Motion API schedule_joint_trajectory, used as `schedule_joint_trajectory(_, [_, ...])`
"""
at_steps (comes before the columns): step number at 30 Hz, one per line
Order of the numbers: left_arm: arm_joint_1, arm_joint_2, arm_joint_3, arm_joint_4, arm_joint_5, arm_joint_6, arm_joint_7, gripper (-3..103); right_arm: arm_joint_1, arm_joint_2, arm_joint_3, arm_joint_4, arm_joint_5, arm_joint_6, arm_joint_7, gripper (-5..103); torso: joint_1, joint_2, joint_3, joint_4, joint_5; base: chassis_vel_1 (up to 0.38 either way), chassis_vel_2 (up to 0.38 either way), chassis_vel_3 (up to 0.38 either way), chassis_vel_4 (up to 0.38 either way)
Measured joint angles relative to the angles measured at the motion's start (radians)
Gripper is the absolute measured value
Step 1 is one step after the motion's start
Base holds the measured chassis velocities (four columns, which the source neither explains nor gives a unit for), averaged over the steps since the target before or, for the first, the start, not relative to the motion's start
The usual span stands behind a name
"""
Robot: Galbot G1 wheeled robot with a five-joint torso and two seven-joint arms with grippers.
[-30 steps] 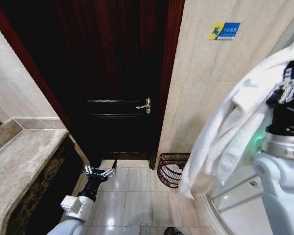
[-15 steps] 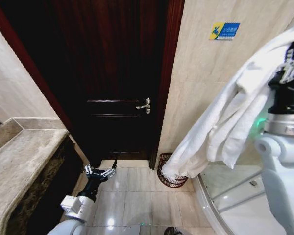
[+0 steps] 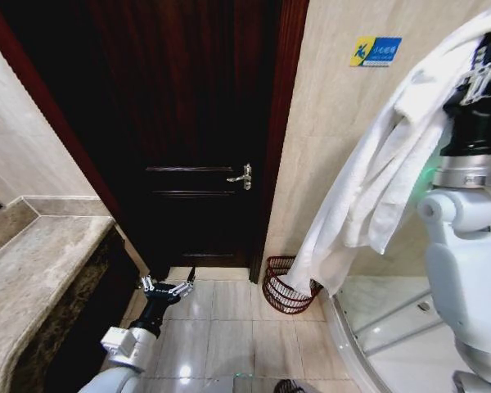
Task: Discard the used towel into the hamper.
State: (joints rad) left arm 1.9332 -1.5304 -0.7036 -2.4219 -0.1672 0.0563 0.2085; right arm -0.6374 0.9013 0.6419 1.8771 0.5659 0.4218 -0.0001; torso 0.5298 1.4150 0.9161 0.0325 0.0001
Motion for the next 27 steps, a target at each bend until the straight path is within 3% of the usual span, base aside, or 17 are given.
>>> schedule_joint_trajectory(27, [0.000,0.000,0.000,0.000,0.000,0.000,0.000,100,-0.079,0.134,-0.056,-0.156,-0.052,0.078,-0.032,5,0.000,0.000,0.000,0.0000,0.0001,0.000,0.000,0.000,0.000])
